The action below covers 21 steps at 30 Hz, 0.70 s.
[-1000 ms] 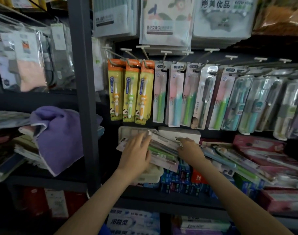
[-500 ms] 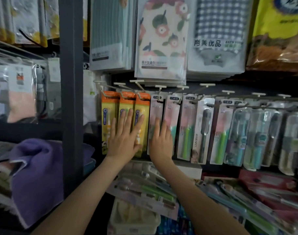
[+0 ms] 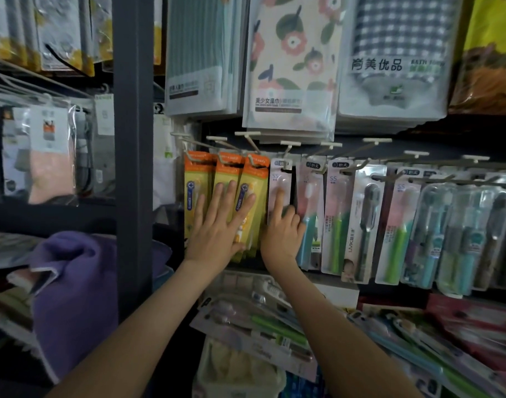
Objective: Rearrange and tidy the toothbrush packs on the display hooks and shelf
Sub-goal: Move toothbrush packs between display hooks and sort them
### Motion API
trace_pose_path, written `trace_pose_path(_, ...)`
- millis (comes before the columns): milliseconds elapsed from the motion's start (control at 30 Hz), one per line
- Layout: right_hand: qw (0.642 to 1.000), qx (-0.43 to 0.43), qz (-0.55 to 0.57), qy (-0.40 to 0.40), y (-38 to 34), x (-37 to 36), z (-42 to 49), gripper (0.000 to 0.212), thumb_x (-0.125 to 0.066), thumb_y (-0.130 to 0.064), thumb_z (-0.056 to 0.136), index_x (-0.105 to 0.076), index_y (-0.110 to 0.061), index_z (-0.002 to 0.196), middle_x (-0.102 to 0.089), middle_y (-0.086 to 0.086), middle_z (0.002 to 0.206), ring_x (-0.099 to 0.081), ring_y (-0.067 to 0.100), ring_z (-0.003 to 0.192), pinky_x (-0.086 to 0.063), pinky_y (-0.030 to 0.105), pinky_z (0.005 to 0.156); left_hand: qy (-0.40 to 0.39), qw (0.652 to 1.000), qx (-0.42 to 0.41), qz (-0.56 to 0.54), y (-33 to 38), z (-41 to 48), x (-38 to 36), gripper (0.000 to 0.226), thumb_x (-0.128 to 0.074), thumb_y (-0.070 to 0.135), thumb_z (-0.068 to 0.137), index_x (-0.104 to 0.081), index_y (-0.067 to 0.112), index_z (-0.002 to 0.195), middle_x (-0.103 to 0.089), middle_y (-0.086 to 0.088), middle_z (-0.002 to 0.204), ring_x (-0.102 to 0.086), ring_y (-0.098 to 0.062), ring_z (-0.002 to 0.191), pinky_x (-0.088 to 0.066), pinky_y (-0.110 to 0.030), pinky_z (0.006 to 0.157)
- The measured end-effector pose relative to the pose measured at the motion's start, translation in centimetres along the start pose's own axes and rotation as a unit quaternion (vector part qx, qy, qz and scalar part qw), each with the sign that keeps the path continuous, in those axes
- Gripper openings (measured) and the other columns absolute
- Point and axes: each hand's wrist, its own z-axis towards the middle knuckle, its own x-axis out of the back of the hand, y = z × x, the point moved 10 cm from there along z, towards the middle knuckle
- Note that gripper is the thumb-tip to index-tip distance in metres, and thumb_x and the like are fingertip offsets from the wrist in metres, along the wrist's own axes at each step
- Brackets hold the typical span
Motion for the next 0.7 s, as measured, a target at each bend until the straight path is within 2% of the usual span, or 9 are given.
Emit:
trace_pose_path(67,1.0,-0.012,0.02,-0.012,0.3,0.2,-0.1,0.099,-0.079,-0.012,0.06,-0.025,-0.012,0.143,-0.062,0.016,0.096,-0.06,0.029,0.077,-0.05,0.037,0.071,-0.001,1.0,0.002,-0.003,0.1,-0.1,0.0,0.124,-0.083,0.053,0.055,-0.011,0.021,0.151,-0.007,-0.014,0.156,-0.006,-0.034,0.143,0.008,-0.05,0.114)
trace_pose_path(133,0.998,-0.017,0.054,-0.04,0.6,0.4,-0.2,0.094,-0.074,-0.01,0.066,-0.025,-0.011,0.147,-0.058,0.019,0.104,-0.057,0.032,0.086,-0.048,0.04,0.072,0.0,1.0,0.004,-0.008,0.3,-0.1,0.1,0.122,-0.082,0.053,0.056,-0.012,0.02,0.15,-0.008,-0.013,0.156,-0.005,-0.034,0.144,0.007,-0.05,0.114)
trace_pose_path(233,0.983,-0.018,0.159,-0.088,0.7,0.8,-0.4,0.087,-0.059,-0.007,0.083,-0.006,-0.017,0.151,-0.042,0.02,0.128,-0.041,0.035,0.112,-0.042,0.041,0.086,-0.008,1.0,0.005,-0.024,0.8,-0.2,0.0,0.122,-0.083,0.052,0.057,-0.012,0.019,0.15,-0.01,-0.012,0.156,-0.006,-0.032,0.144,0.004,-0.05,0.114)
trace_pose_path(300,0.965,-0.014,0.239,-0.105,0.6,1.5,-0.7,0.085,-0.051,-0.001,0.085,0.0,-0.02,0.151,-0.033,0.018,0.135,-0.031,0.034,0.119,-0.034,0.038,0.092,-0.018,1.0,-0.001,-0.026,1.5,-0.1,-0.2,0.122,-0.084,0.05,0.056,-0.013,0.017,0.15,-0.015,-0.013,0.156,-0.011,-0.033,0.143,-0.001,-0.051,0.114)
trace_pose_path(400,0.944,0.015,0.31,-0.107,0.4,3.4,-1.3,0.086,-0.048,0.004,0.083,0.0,-0.02,0.151,-0.031,0.016,0.135,-0.03,0.033,0.116,-0.025,0.03,0.088,-0.031,0.999,0.0,-0.017,2.1,0.2,-0.3,0.124,-0.085,0.047,0.056,-0.012,0.014,0.15,-0.013,-0.013,0.156,-0.01,-0.031,0.143,0.002,-0.049,0.114)
trace_pose_path(500,0.937,0.022,0.334,-0.103,0.7,5.0,-1.9,0.092,-0.052,0.007,0.078,-0.003,-0.021,0.15,-0.032,0.016,0.133,-0.03,0.031,0.115,-0.027,0.03,0.089,-0.045,0.999,0.007,-0.028,2.3,0.4,0.0,0.125,-0.086,0.05,0.053,-0.015,0.014,0.149,-0.015,-0.014,0.155,-0.011,-0.032,0.142,0.003,-0.048,0.114)
trace_pose_path(600,0.934,0.037,0.343,-0.095,1.1,6.7,-2.7,0.093,-0.057,0.005,0.077,-0.004,-0.021,0.15,-0.036,0.016,0.124,-0.033,0.028,0.109,-0.03,0.032,0.091,-0.059,0.997,0.01,-0.042,2.6,0.1,0.5,0.118,-0.087,0.047,0.053,-0.023,0.015,0.147,-0.022,-0.018,0.154,-0.015,-0.035,0.141,-0.004,-0.052,0.114)
trace_pose_path(667,0.935,0.067,0.337,-0.081,1.5,8.0,-3.5,0.092,-0.058,0.003,0.079,-0.005,-0.023,0.15,-0.038,0.013,0.119,-0.032,0.02,0.1,-0.032,0.024,0.084,-0.072,0.995,0.024,-0.063,2.8,-0.4,1.1,0.111,-0.082,0.046,0.062,-0.021,0.017,0.149,-0.017,-0.017,0.155,-0.014,-0.036,0.143,-0.007,-0.054,0.114)
trace_pose_path(700,0.936,0.081,0.331,-0.084,1.8,8.6,-3.8,0.09,-0.057,0.003,0.08,-0.006,-0.025,0.149,-0.038,0.011,0.119,-0.03,0.016,0.098,-0.029,0.016,0.078,-0.078,0.993,0.031,-0.083,3.1,-0.8,1.4,0.106,-0.076,0.046,0.069,-0.015,0.019,0.151,-0.009,-0.016,0.157,-0.007,-0.035,0.144,-0.004,-0.054,0.113)
